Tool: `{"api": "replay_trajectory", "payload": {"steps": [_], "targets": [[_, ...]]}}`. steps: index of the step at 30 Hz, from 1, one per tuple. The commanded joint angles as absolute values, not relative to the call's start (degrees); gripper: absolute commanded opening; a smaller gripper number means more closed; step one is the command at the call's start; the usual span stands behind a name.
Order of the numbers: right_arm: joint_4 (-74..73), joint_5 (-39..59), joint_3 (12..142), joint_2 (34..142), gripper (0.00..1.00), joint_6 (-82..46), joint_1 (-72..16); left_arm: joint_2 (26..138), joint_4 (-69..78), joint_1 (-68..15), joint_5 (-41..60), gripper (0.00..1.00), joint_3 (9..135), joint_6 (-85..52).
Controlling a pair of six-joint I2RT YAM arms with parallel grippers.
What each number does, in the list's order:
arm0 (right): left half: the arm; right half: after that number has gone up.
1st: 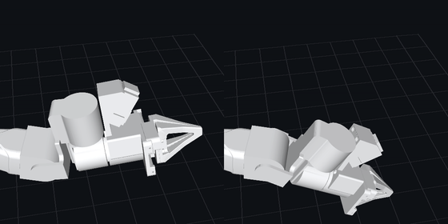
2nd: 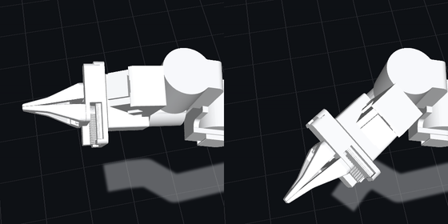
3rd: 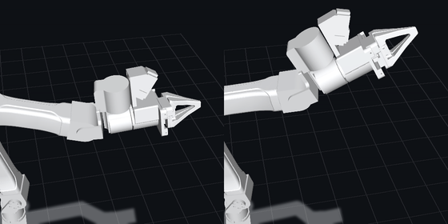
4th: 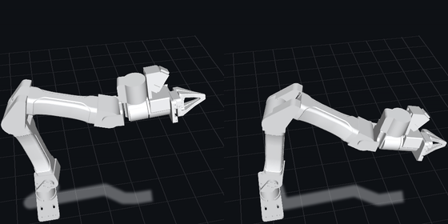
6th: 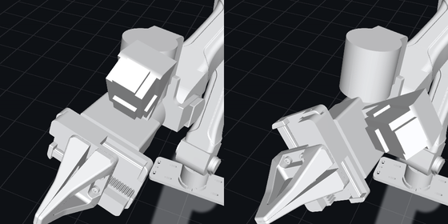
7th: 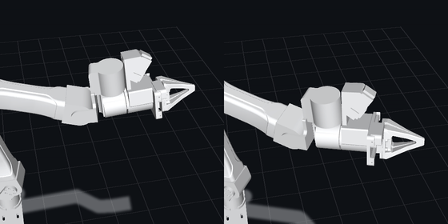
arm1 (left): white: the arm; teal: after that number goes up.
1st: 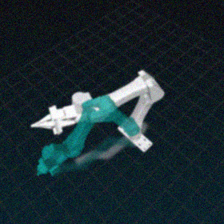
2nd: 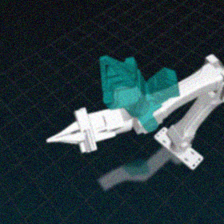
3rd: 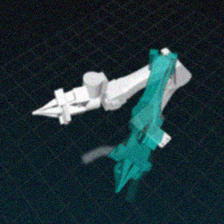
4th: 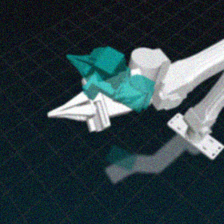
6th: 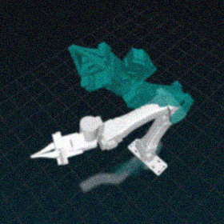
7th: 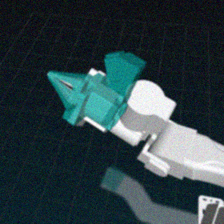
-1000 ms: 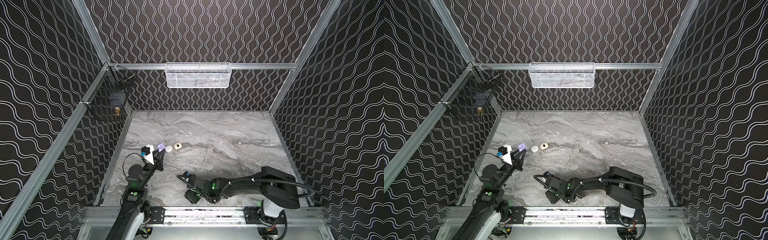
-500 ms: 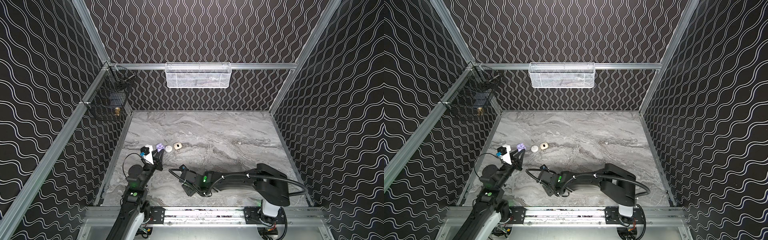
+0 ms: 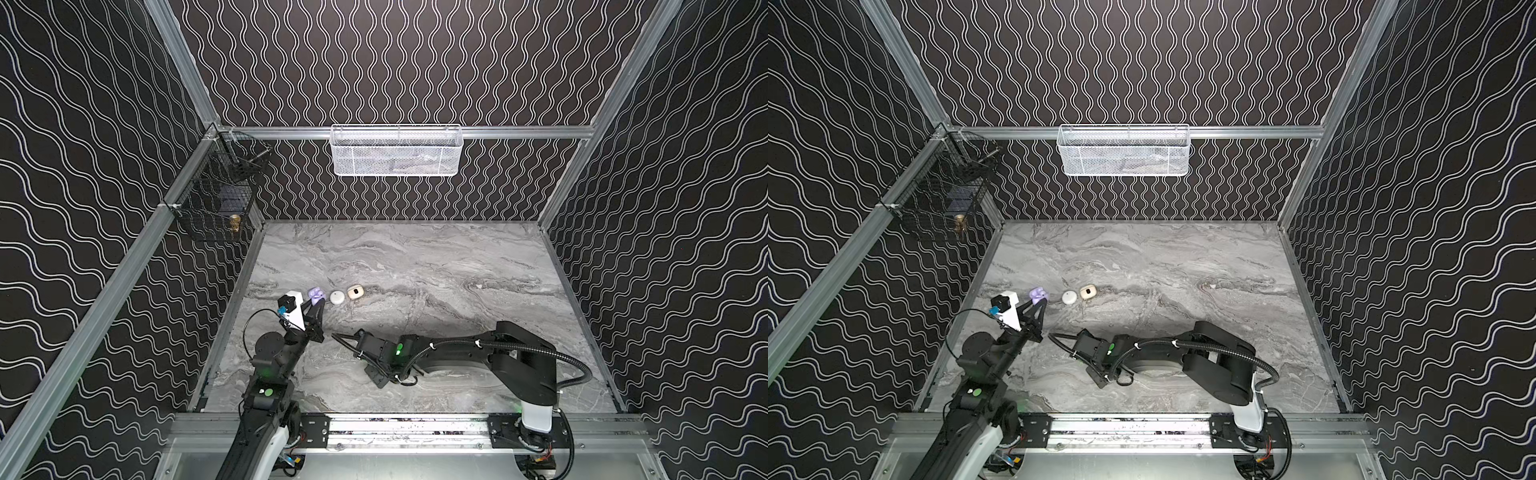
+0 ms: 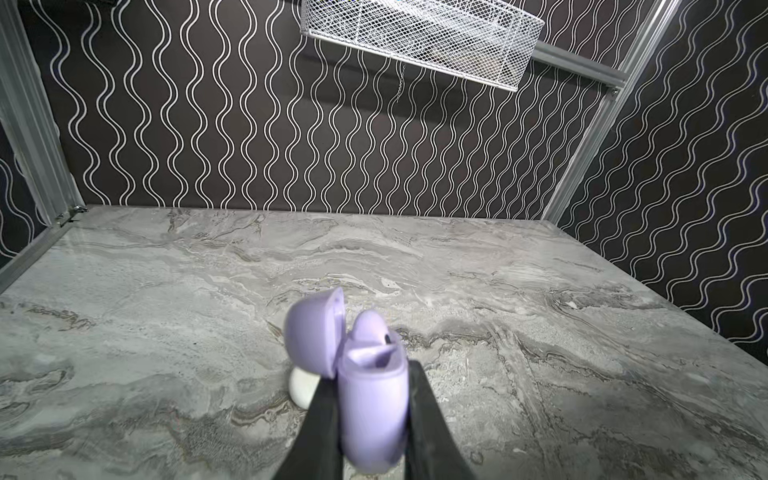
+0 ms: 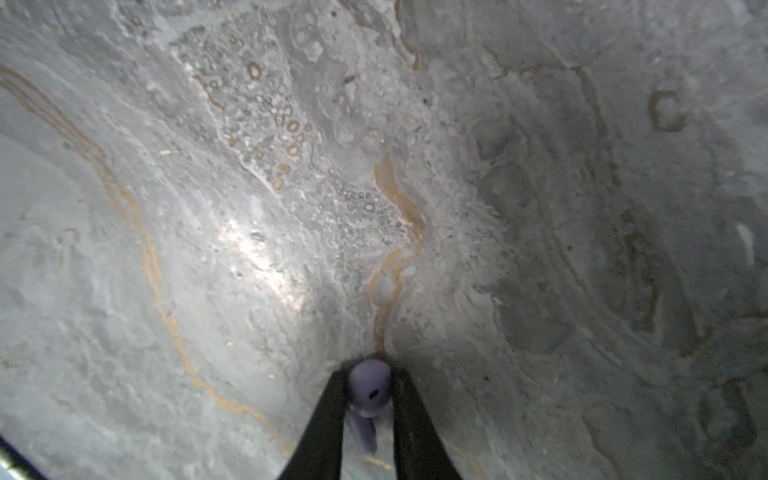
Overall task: Insert the wireless bluetooth earbuds into the charging case
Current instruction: 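Lift the earbud with the right gripper while the left gripper brings the case back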
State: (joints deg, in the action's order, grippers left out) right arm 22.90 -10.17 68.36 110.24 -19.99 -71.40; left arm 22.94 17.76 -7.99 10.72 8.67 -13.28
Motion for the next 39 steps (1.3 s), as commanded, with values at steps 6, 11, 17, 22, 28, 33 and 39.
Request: {"api": "replay_trajectory", "payload": {"steps": [6, 11, 17, 22, 28, 33, 39], "targets": [[25.0, -10.4, 66.8, 110.7, 0.22, -21.5, -71.0, 21.2, 18.1, -7.9, 11.1, 0.00, 8.7, -13.2], [25.0, -10.4, 66.8, 111.2, 0.21, -21.9, -70.9, 21.7, 18.3, -7.9, 11.6, 0.00, 9.0, -13.2], [25.0, -10.7, 66.6, 111.9, 0.26, -22.4, -70.6, 21.7, 18.5, -7.9, 12.5, 0.00, 9.2, -13.2], [25.2, -11.0, 66.5, 112.1, 0.35, -22.5, -70.6, 21.6, 18.8, -7.9, 13.1, 0.00, 9.2, -13.2], [26.2, -12.0, 66.9, 112.6, 0.23, -22.9, -70.4, 21.7, 19.4, -7.9, 13.5, 0.00, 9.1, -13.3], [25.9, -10.6, 65.4, 110.6, 0.22, -24.4, -70.5, 21.6, 18.8, -7.9, 14.3, 0.00, 9.8, -13.2], [25.6, -8.9, 64.4, 109.1, 0.36, -25.6, -70.8, 20.3, 17.5, -7.9, 14.9, 0.00, 10.1, -13.3]]}}
